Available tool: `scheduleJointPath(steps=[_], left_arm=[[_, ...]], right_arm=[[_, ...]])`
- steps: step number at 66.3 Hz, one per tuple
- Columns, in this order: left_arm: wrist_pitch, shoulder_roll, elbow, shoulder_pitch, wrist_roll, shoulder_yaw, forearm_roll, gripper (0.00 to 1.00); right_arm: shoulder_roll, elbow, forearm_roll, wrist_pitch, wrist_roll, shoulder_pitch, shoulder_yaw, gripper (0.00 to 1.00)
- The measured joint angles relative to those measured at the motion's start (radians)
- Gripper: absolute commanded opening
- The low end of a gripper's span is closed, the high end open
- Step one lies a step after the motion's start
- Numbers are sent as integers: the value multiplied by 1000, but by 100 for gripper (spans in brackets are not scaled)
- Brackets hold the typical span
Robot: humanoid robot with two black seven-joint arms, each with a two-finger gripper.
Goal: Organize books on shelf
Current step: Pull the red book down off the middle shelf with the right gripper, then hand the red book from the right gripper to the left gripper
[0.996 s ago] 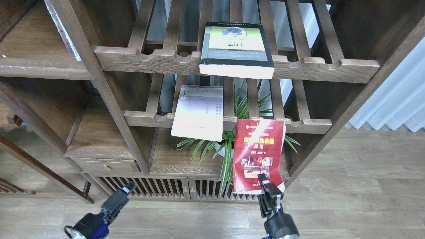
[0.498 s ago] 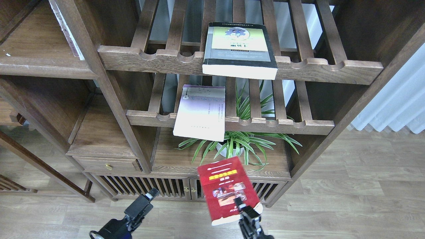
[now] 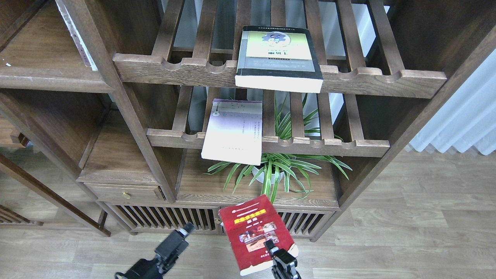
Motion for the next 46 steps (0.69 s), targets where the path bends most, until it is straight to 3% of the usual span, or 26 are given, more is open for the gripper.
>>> scheduleJointPath(steps=[17, 27, 33, 34, 36, 40, 46], left_arm=[[0, -47, 32, -30, 12, 9, 7, 80], [0, -67, 34, -42, 13, 17, 9, 69], [0, -69, 36, -44, 14, 17, 10, 56], [0, -66, 38, -46, 14, 17, 10, 46], [1, -64, 38, -46, 14, 17, 10, 42], [1, -62, 44, -48, 14, 17, 10, 25], [1, -61, 64, -50, 14, 17, 8, 11]], right_arm=[[0, 1, -5, 0, -11, 0, -11, 5], [0, 1, -6, 0, -14, -3, -11, 5], [0, 1, -6, 0, -15, -4, -11, 5], [0, 1, -6, 0, -15, -4, -10, 5], [0, 1, -6, 0, -15, -4, -10, 5], [0, 1, -6, 0, -15, -5, -9, 5], [0, 1, -7, 0, -15, -6, -9, 5]])
